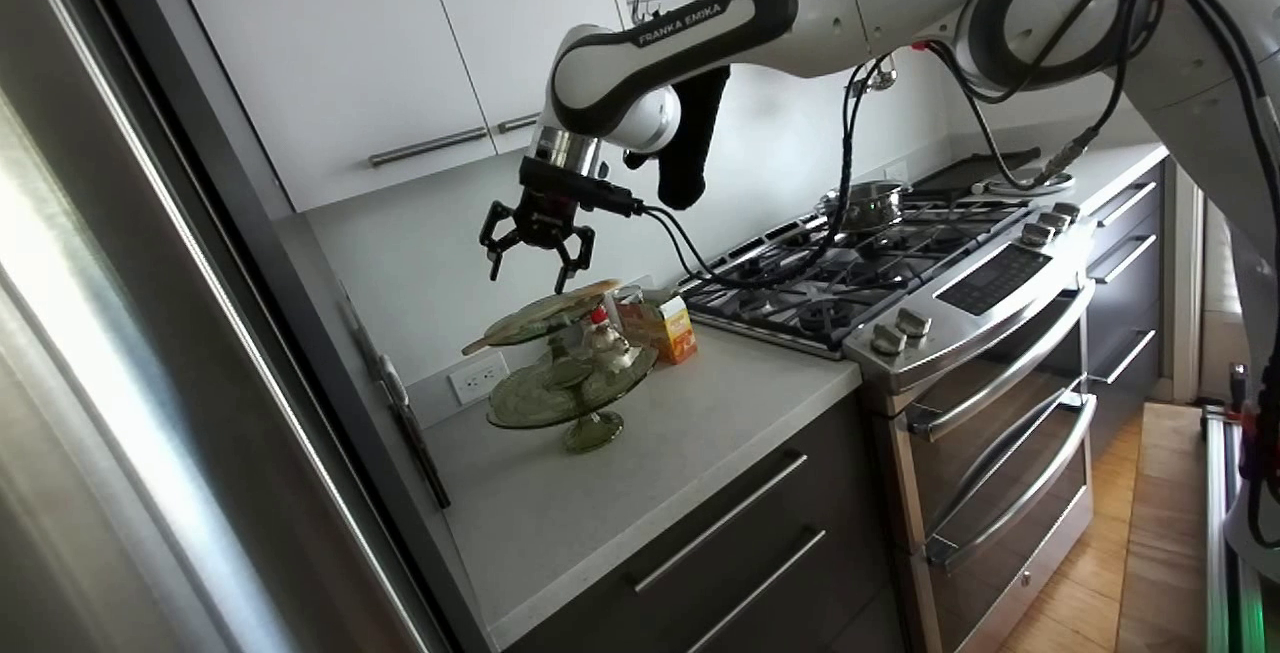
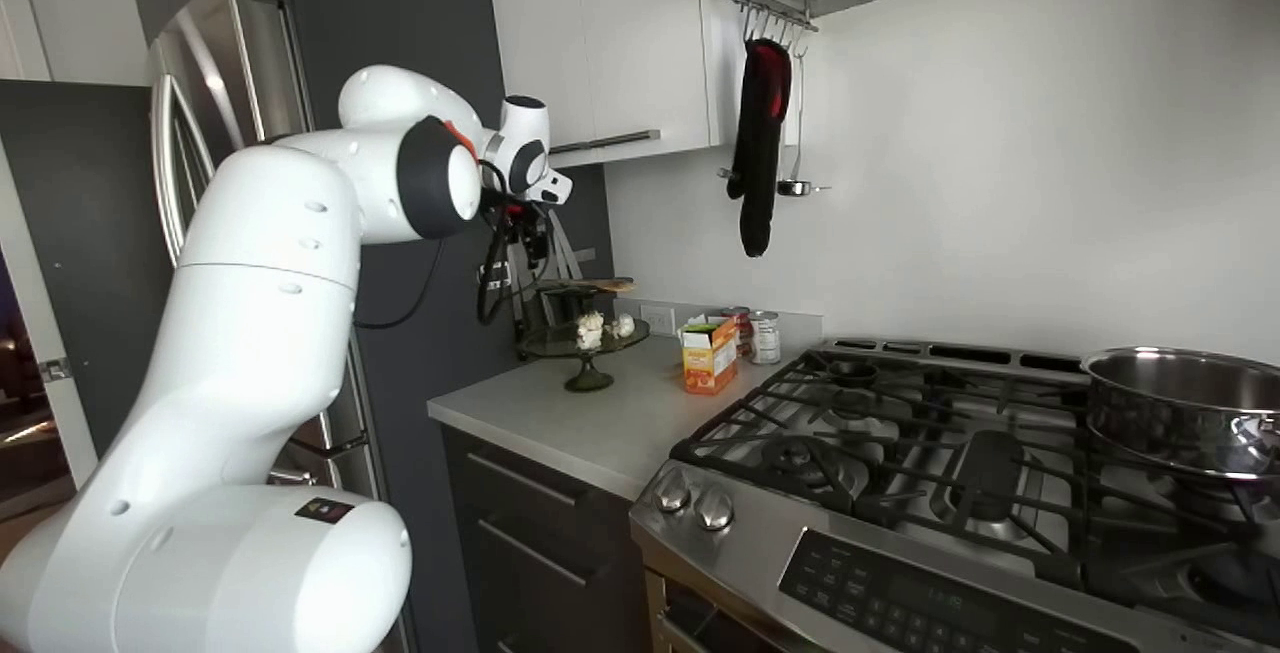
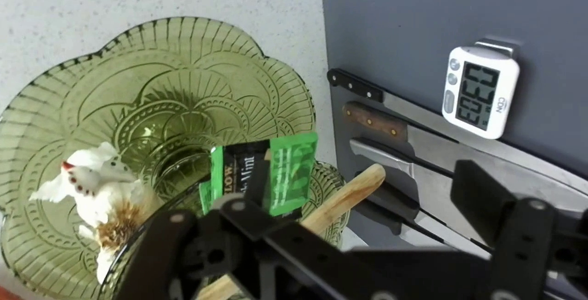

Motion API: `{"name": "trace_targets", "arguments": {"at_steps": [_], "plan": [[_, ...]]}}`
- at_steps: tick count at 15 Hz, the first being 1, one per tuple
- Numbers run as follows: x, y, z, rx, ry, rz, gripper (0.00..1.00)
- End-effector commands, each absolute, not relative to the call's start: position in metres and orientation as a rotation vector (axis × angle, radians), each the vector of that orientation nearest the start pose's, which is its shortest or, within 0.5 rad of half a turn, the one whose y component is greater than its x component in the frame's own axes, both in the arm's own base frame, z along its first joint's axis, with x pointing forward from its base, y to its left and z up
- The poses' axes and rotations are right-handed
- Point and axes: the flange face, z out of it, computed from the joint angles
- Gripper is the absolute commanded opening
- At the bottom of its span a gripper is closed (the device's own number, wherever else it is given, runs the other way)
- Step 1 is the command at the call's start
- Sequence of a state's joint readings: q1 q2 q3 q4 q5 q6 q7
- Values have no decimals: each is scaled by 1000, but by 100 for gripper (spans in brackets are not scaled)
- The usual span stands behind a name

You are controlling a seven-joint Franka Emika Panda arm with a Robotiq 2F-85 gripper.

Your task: Pick up one green packet from the top of the serving tray and put it in the orange box

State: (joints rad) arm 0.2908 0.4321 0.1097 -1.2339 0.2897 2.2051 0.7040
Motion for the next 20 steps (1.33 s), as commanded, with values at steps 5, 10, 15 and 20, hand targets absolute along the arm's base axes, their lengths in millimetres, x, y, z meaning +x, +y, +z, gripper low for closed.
{"name": "trace_targets", "arguments": {"at_steps": [5,10,15,20], "plan": [[669,267,536,-2316,718,-338,100],[671,269,547,-2305,705,-355,100],[665,269,534,-2253,694,-337,100],[660,251,504,-2153,737,-361,100]]}}
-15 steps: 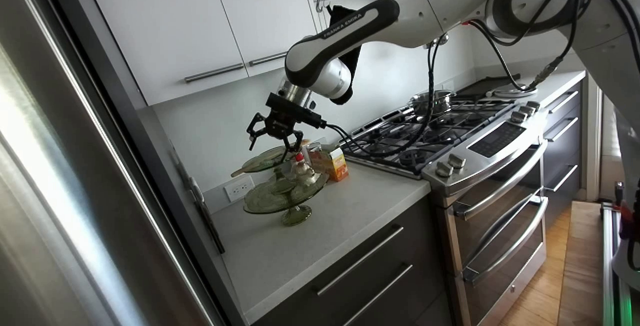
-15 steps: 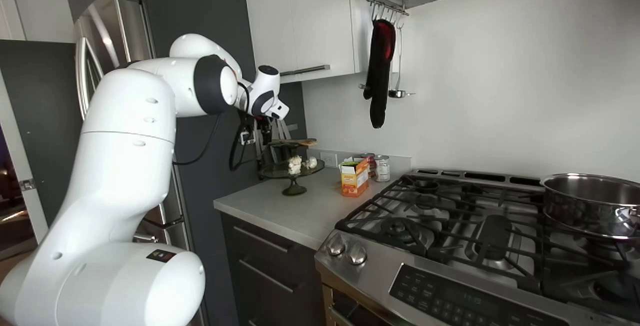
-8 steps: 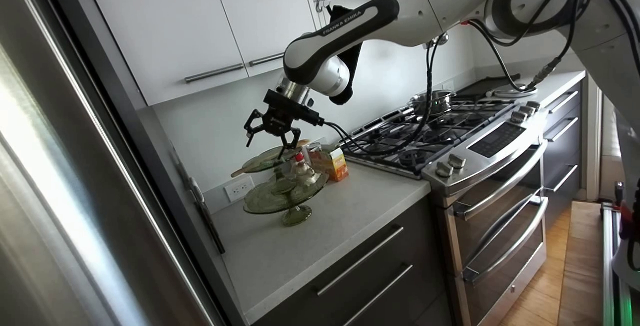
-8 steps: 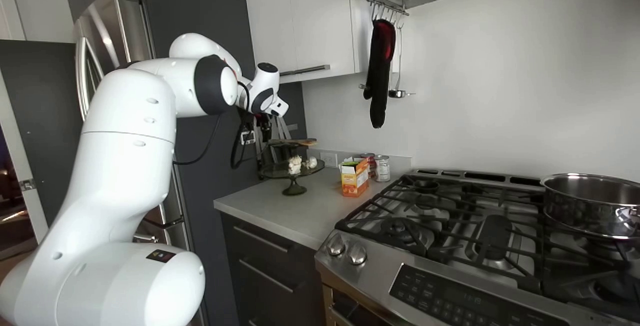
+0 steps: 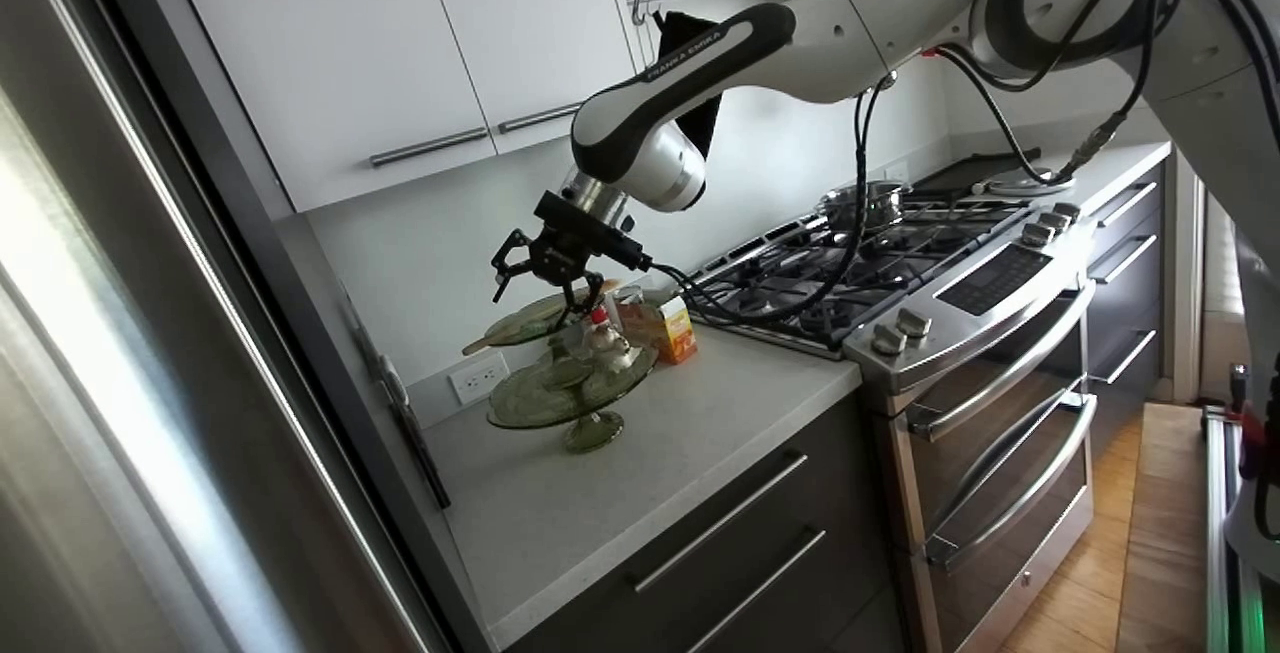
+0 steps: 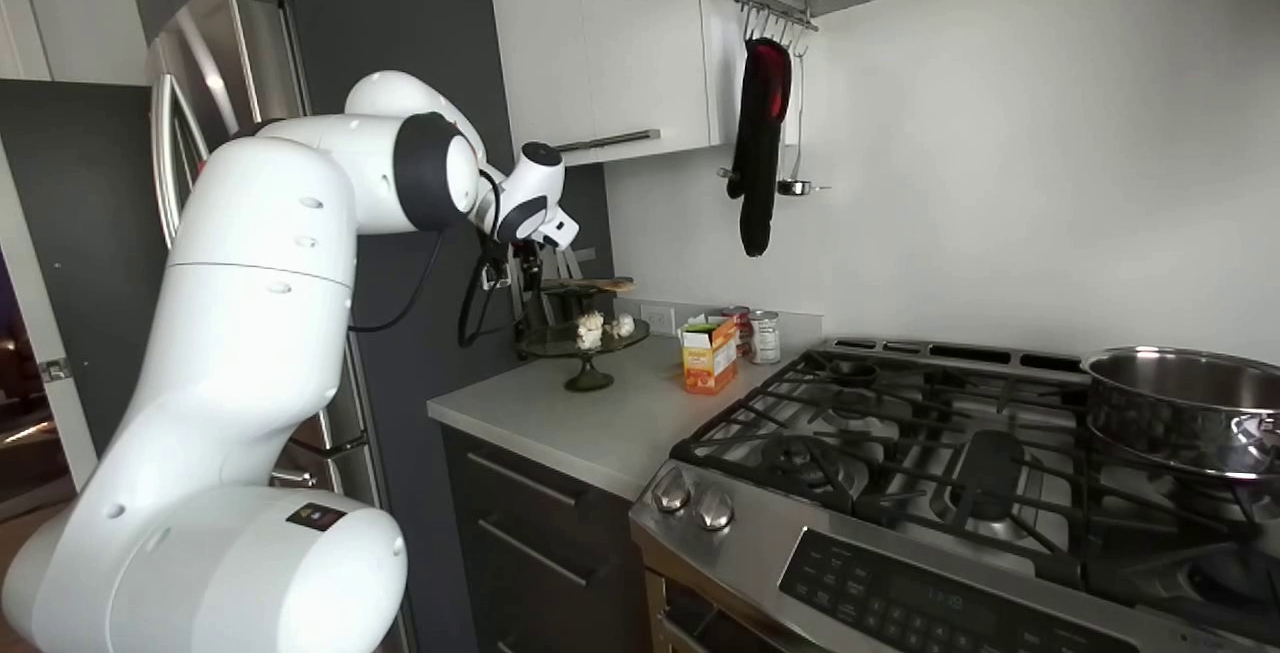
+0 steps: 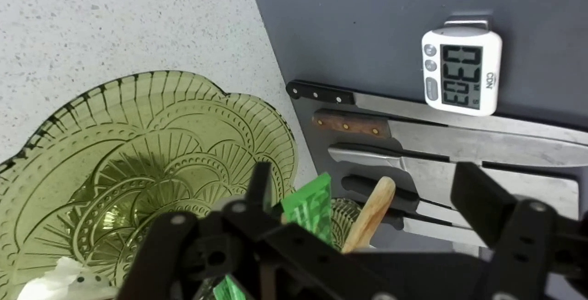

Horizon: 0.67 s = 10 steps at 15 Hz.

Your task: Pick up one green packet from the top of the serving tray and put it in the orange box

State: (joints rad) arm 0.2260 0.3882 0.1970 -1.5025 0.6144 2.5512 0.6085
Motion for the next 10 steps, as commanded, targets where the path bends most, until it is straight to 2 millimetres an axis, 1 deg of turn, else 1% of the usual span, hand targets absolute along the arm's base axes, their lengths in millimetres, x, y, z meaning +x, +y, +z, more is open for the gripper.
{"name": "trace_targets", "arguments": {"at_steps": [1,5,7,10], "plan": [[659,246,496,-2132,742,-368,100],[656,233,471,-2069,709,-392,100],[654,225,463,-2038,690,-404,100],[651,212,458,-1988,669,-422,100]]}}
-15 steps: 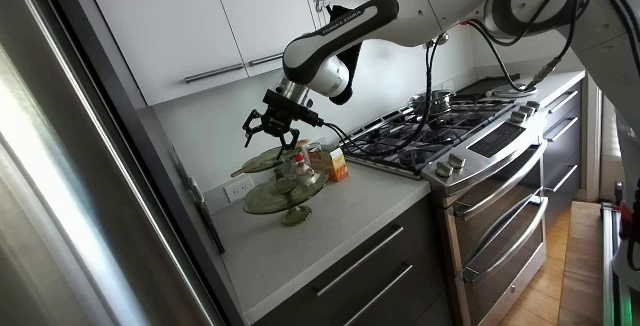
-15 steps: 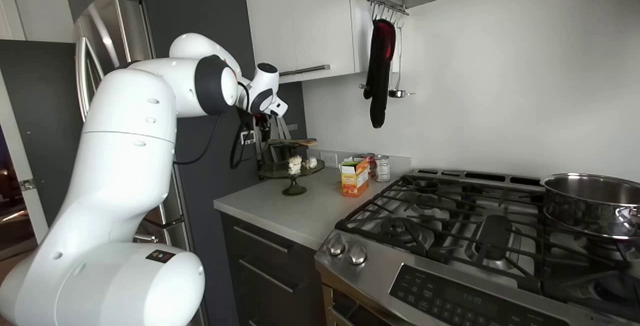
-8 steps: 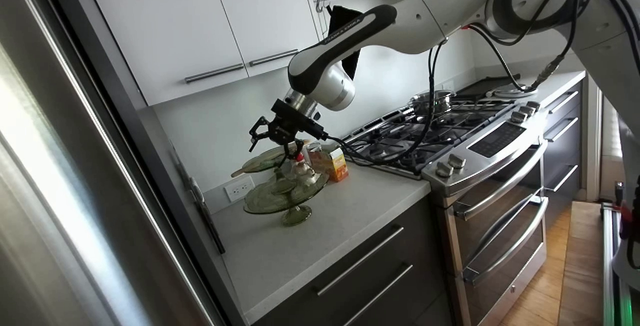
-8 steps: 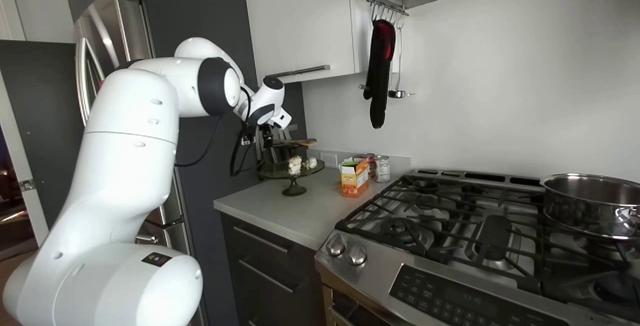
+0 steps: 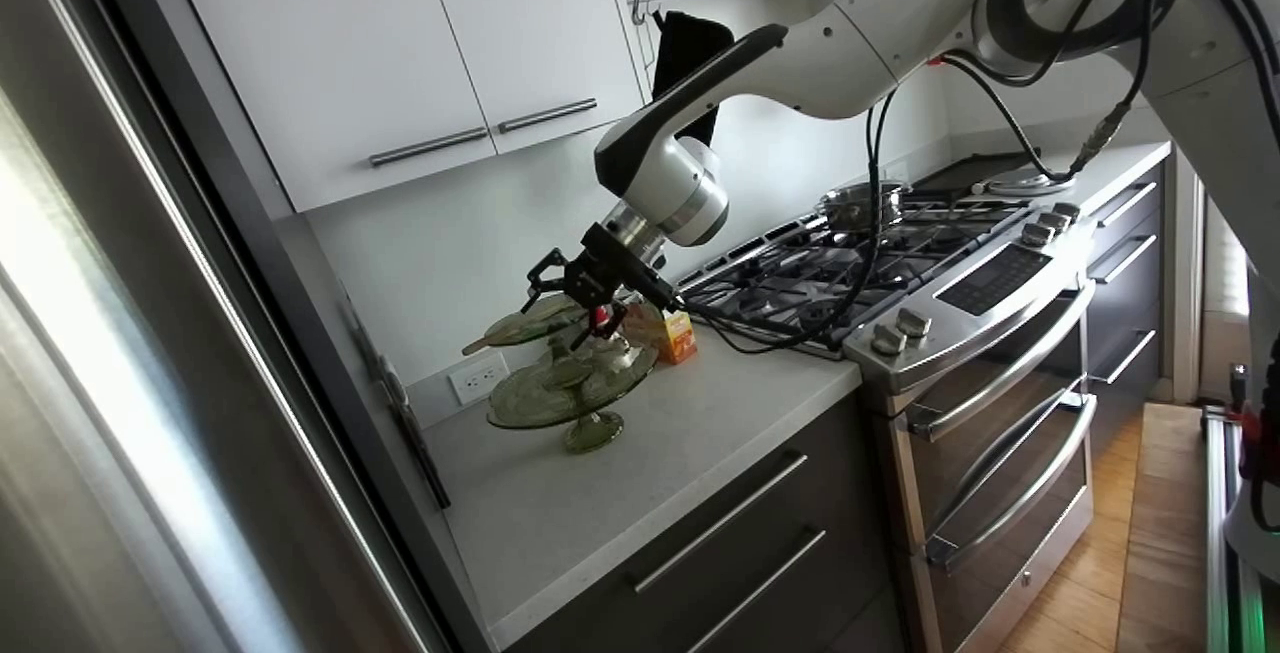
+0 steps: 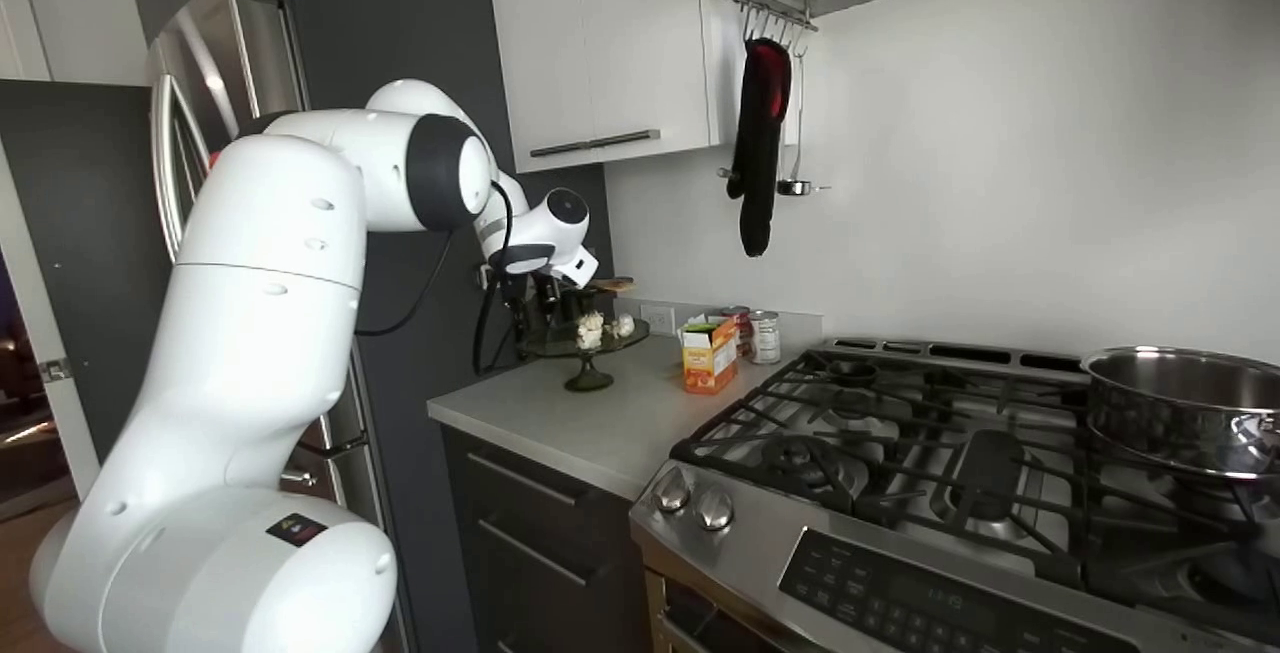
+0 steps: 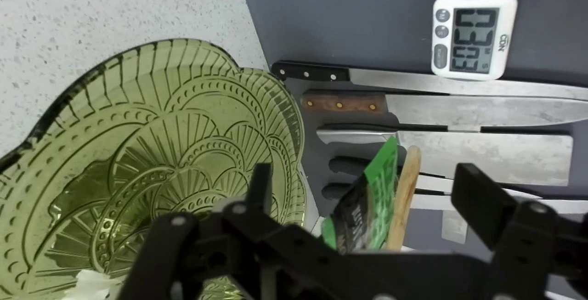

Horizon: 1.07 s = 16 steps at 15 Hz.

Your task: Pick up one green packet from the top of the serving tray and put it in the orange box

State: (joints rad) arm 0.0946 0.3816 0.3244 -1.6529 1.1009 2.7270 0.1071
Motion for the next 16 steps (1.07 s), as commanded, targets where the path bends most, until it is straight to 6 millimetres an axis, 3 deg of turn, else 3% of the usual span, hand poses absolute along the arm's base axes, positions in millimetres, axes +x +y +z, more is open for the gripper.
{"name": "trace_targets", "arguments": {"at_steps": [1,4,7,10,13,16], "plan": [[650,206,456,-1972,666,-428,100],[648,192,454,-1917,662,-453,95],[645,185,453,-1878,651,-470,66],[640,183,449,-1870,639,-453,52],[634,184,441,-1886,631,-415,64],[630,186,440,-1888,617,-390,69]]}}
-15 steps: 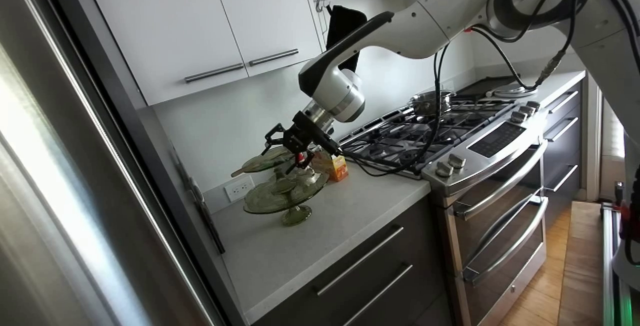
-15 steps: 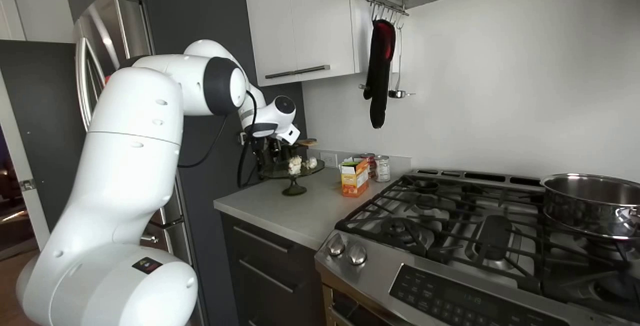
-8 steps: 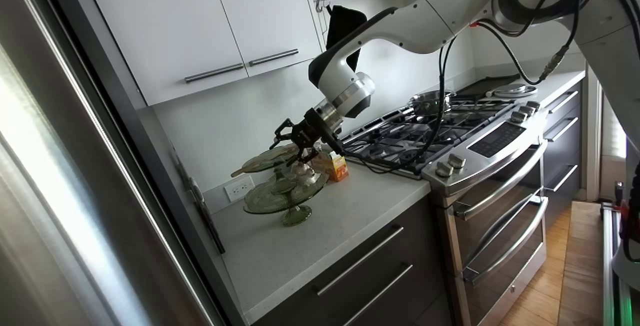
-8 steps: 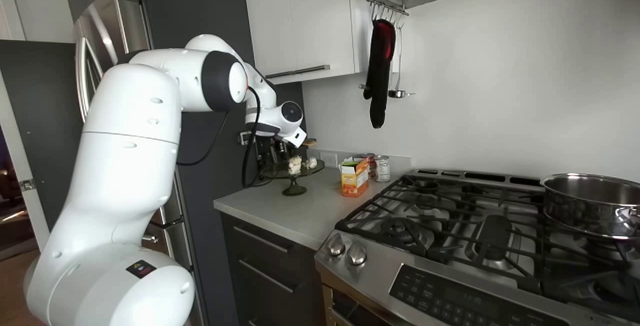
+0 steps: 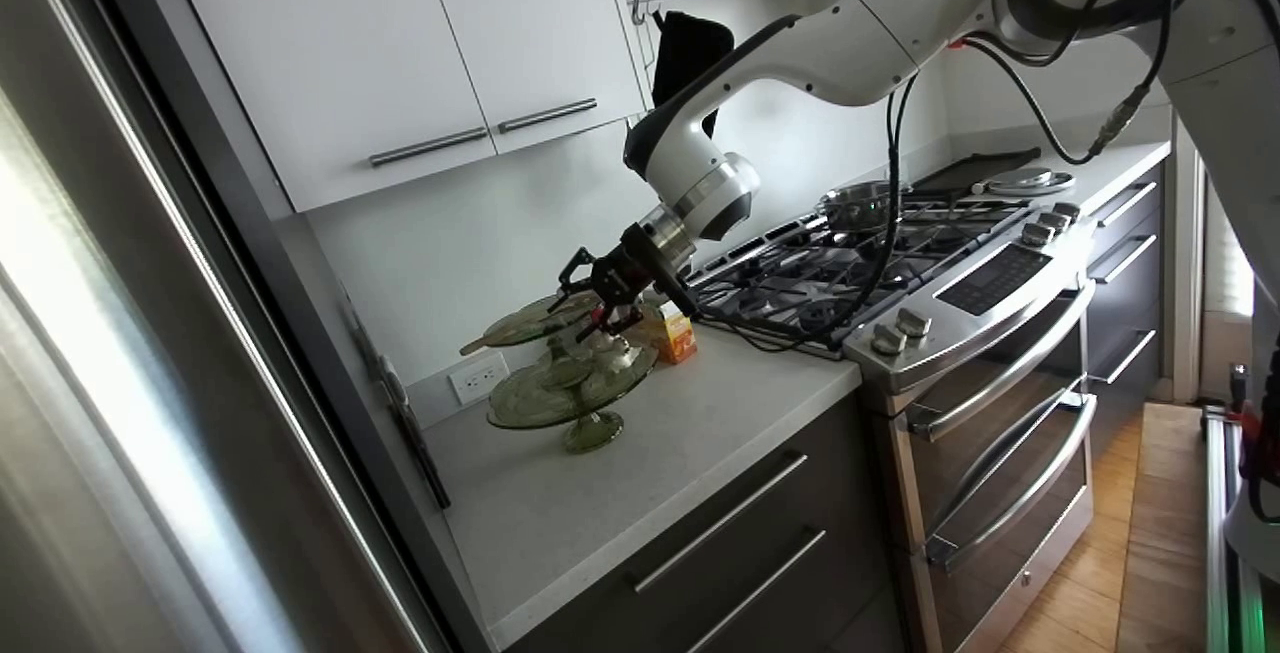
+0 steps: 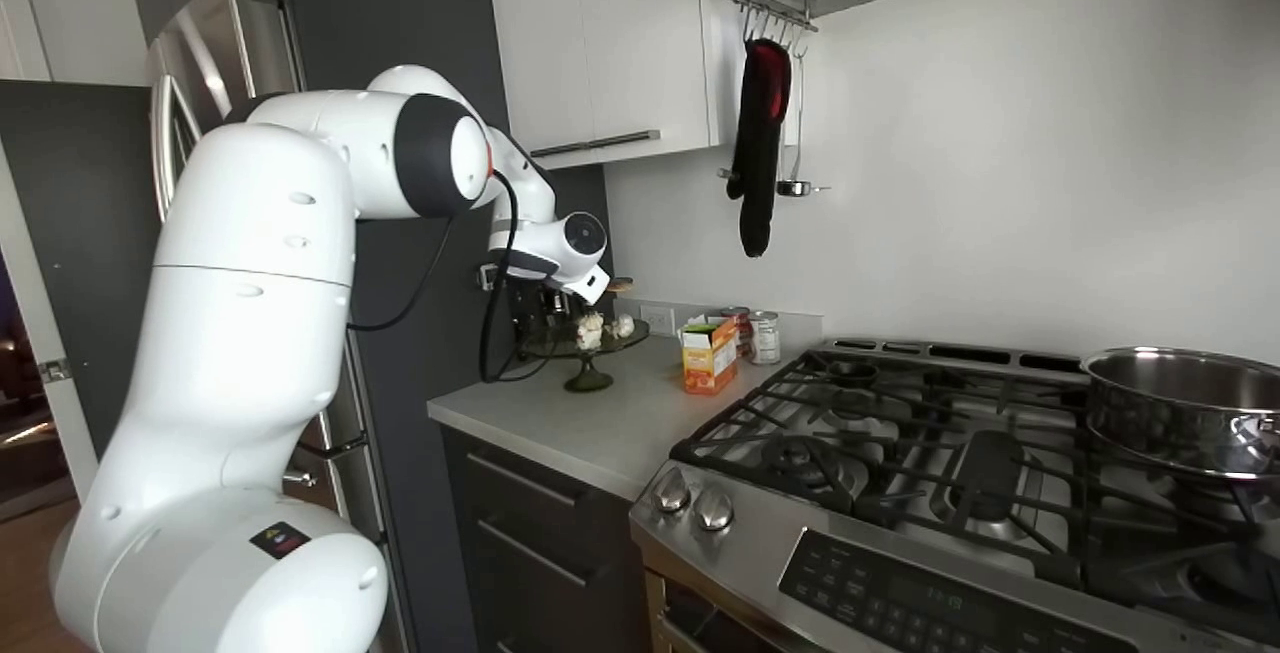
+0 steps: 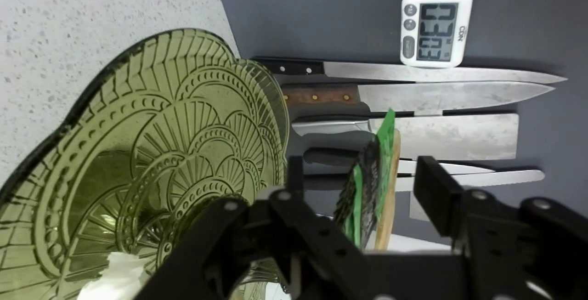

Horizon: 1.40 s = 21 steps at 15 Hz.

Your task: Pick up one green packet from the top of the serving tray and put it in the orange box

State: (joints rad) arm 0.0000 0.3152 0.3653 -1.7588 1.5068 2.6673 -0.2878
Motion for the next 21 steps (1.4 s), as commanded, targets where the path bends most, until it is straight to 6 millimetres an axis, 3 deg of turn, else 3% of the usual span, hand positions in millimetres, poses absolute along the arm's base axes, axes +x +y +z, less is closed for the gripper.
{"name": "trace_targets", "arguments": {"at_steps": [1,7,8,14,18,19,21], "plan": [[629,187,441,-1885,611,-384,66],[628,187,446,-1872,603,-386,44],[629,188,446,-1868,602,-388,49],[634,191,446,-1856,600,-399,50],[636,192,448,-1850,597,-405,40],[637,193,448,-1846,596,-406,33],[638,194,446,-1847,593,-404,35]]}}
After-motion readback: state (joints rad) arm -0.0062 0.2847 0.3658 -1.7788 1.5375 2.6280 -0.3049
